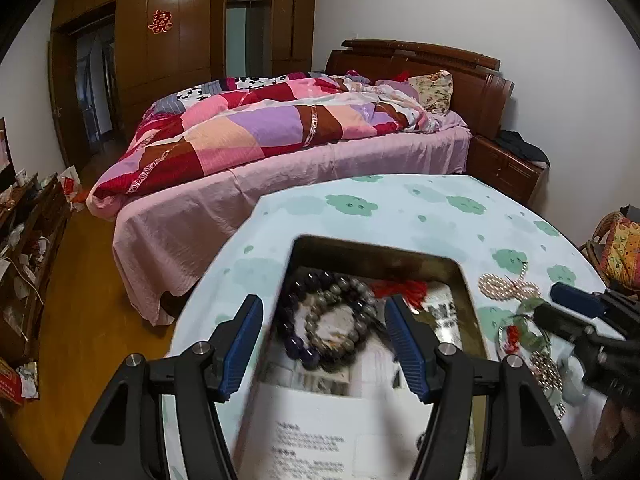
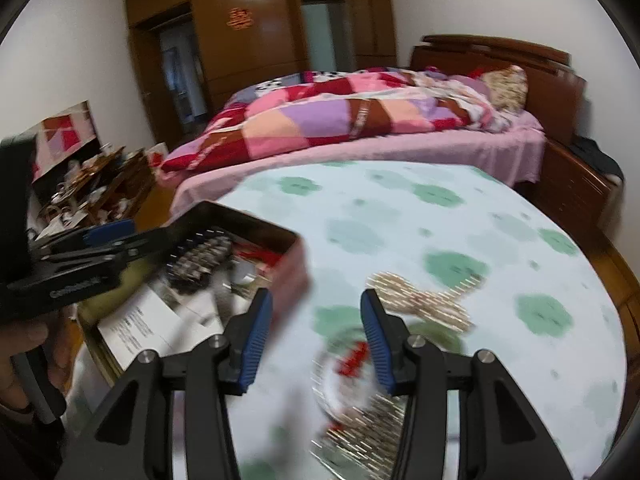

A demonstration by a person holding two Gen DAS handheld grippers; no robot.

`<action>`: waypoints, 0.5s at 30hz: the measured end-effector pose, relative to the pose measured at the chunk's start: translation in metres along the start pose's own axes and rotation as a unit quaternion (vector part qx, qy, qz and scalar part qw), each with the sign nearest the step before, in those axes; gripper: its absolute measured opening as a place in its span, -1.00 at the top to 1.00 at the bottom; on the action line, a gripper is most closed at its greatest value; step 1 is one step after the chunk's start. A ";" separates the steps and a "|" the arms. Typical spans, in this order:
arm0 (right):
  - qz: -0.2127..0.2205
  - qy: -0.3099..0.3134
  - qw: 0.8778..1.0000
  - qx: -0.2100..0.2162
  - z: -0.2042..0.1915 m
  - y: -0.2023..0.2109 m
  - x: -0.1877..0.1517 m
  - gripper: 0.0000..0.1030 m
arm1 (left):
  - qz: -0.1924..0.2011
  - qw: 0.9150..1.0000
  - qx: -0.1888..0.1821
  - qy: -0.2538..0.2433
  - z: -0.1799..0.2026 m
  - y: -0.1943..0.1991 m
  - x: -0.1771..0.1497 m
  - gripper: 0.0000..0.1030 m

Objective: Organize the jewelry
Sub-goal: 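Lower both held items into the tin and open both grippers, then grasp the silver bangle with the left gripper while the right gripper grasps the gold chain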

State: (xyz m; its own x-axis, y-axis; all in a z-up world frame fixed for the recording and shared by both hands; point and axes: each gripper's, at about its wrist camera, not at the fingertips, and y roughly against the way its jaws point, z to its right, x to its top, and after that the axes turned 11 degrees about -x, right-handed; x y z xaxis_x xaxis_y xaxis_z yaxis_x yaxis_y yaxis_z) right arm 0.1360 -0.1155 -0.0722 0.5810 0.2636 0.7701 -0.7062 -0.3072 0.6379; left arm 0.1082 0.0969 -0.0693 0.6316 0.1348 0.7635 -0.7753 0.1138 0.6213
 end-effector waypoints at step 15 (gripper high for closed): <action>-0.033 -0.024 0.998 -0.039 0.039 0.028 -0.054 0.04 | -0.020 0.999 -0.024 -0.036 0.046 0.003 -0.028 -0.24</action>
State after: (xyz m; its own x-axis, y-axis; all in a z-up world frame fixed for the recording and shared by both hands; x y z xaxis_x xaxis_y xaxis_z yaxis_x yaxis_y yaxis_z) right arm 0.1010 -0.1743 -0.0957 0.6446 0.2367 0.7269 -0.6940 -0.2176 0.6863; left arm 0.0877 0.0486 -0.0806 0.6586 0.0577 0.7503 -0.7474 0.1656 0.6434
